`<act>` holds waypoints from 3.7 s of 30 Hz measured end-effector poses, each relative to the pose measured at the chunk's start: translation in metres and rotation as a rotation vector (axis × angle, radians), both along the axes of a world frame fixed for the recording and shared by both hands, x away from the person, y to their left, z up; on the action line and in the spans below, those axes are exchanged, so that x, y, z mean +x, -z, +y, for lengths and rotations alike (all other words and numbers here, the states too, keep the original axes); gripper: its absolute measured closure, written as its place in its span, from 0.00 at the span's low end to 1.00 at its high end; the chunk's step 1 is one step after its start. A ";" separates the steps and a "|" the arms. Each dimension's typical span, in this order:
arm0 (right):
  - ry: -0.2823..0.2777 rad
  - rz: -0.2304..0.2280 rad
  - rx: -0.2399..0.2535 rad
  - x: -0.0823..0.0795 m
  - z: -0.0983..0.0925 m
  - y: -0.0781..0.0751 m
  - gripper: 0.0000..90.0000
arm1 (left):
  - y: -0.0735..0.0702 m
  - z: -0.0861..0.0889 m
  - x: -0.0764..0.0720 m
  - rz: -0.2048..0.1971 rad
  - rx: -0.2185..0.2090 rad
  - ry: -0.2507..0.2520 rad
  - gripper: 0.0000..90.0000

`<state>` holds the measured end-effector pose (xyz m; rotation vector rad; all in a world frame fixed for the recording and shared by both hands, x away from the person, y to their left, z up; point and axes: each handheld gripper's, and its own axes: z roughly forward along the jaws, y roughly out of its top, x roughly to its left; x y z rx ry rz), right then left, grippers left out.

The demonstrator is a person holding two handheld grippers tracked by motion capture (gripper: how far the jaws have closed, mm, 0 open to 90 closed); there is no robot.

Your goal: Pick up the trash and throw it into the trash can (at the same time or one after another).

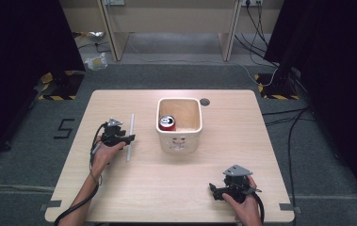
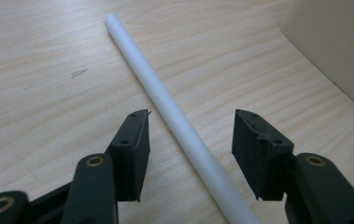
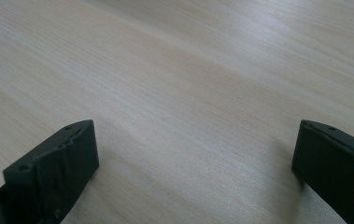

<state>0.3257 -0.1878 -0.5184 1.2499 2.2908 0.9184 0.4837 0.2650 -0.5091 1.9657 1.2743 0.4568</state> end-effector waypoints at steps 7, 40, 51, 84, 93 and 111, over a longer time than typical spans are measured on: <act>-0.001 0.000 0.001 0.000 0.000 0.000 0.01 | 0.004 0.001 0.001 0.010 0.007 0.004 0.60; 0.000 0.001 0.002 0.000 0.000 0.000 0.01 | -0.009 0.009 -0.003 -0.011 0.026 0.014 0.88; -0.001 0.000 0.001 0.000 0.000 0.000 0.01 | -0.032 0.014 -0.010 -0.063 -0.034 0.029 0.88; 0.000 0.001 0.002 0.000 0.000 0.000 0.01 | -0.099 -0.001 -0.020 -0.165 -0.095 0.134 0.88; -0.001 0.000 0.001 0.000 0.000 0.000 0.01 | -0.110 -0.007 -0.022 -0.182 -0.094 0.157 0.88; -0.001 -0.001 0.002 0.000 0.000 0.000 0.01 | -0.133 -0.034 -0.022 -0.211 -0.102 0.222 0.88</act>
